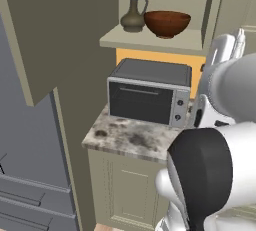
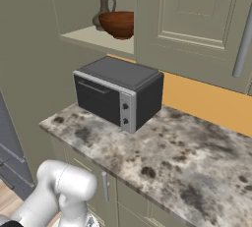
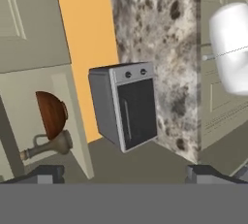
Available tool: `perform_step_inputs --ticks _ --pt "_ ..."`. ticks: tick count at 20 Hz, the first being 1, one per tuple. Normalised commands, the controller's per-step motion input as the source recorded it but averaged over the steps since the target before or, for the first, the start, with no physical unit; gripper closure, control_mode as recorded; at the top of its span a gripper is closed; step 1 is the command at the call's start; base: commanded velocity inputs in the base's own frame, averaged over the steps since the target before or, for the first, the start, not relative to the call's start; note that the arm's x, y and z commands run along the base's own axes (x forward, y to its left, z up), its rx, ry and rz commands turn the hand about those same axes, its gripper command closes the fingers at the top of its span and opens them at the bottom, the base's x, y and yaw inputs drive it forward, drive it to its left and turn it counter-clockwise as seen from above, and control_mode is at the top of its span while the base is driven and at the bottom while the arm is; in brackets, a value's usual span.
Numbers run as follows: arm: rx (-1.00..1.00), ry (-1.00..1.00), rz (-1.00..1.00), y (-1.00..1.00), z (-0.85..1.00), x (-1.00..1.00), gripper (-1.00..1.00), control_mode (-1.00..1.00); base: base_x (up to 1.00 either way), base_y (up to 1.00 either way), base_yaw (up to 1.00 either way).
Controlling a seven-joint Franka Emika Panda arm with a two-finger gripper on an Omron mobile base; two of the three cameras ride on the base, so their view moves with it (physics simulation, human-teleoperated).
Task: Pick the mug and place it in the sink. Pick the bowl and place it in the open cabinet and then close the cabinet.
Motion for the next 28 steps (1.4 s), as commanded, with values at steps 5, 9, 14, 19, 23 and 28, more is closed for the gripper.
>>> perform_step_inputs --ticks 5,9,14,19,23,28 --pt "-0.12 0.00 0.01 0.45 0.00 -0.27 -1.00 -1.00 0.00 0.00 0.00" --pt "-0.13 0.00 0.02 0.45 0.00 -0.22 -1.00 -1.00 0.00 0.00 0.00" --pt "-0.19 -0.04 0.03 0.48 0.00 -0.03 -1.00 -1.00 0.00 0.00 0.00" --pt "-0.16 -0.05 0.00 0.54 0.00 0.00 -1.00 -1.00 0.00 0.00 0.00" --pt "-0.12 0.00 0.00 0.44 -0.02 0.20 -1.00 -1.00 0.00 0.00 0.00" --pt "-0.08 -0.03 0.00 0.44 -0.02 0.26 -1.00 -1.00 0.00 0.00 0.00"
